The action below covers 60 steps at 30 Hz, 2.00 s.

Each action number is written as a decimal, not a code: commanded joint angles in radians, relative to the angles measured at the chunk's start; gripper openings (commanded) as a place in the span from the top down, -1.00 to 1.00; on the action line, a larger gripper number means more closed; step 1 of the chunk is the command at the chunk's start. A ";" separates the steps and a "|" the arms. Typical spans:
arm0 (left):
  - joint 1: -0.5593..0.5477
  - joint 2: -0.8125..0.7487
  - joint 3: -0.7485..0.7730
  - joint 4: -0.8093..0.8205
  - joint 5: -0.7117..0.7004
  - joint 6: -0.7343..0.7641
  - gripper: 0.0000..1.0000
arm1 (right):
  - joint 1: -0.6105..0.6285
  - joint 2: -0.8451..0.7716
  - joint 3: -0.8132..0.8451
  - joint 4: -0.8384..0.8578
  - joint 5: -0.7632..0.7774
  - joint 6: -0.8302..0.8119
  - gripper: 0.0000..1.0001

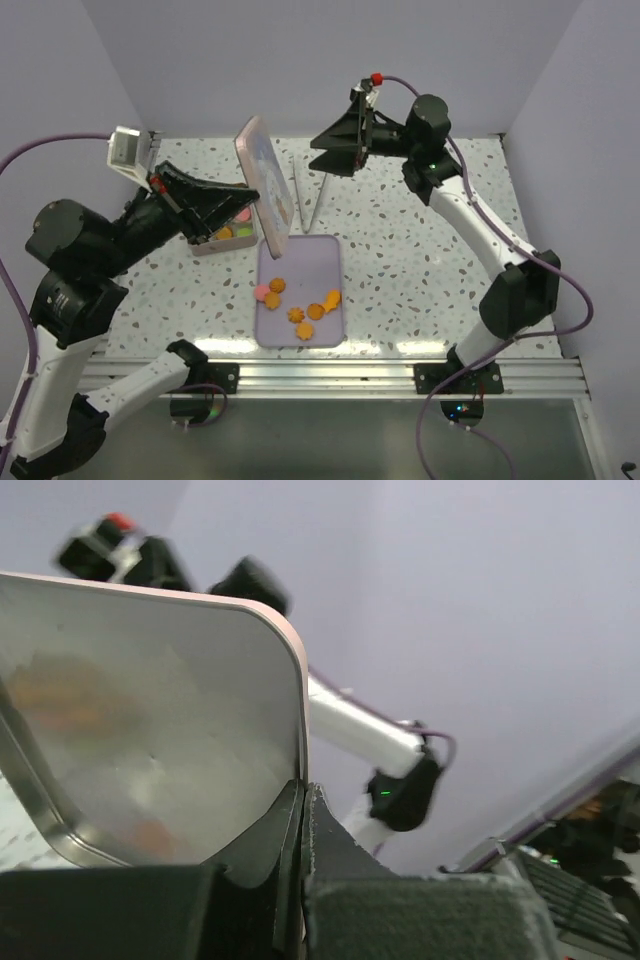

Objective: Pack the cookies

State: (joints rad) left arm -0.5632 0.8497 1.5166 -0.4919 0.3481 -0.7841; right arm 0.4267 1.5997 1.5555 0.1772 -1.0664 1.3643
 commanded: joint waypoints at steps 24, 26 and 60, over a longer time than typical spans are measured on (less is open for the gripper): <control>0.002 -0.001 -0.179 0.794 0.169 -0.330 1.00 | 0.056 0.158 0.032 1.438 0.253 1.019 -0.61; 0.002 0.002 -0.188 0.800 0.163 -0.328 1.00 | 0.072 0.148 0.051 1.438 0.232 1.029 -0.52; 0.002 0.171 0.176 -0.612 -0.628 -0.216 -0.43 | 0.087 0.037 -0.133 1.095 0.178 0.722 1.00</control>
State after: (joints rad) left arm -0.5640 0.9337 1.5833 -0.6704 -0.0200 -0.9955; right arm 0.5213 1.6833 1.4578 1.2942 -0.8352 2.0003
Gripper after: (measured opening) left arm 0.704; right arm 0.173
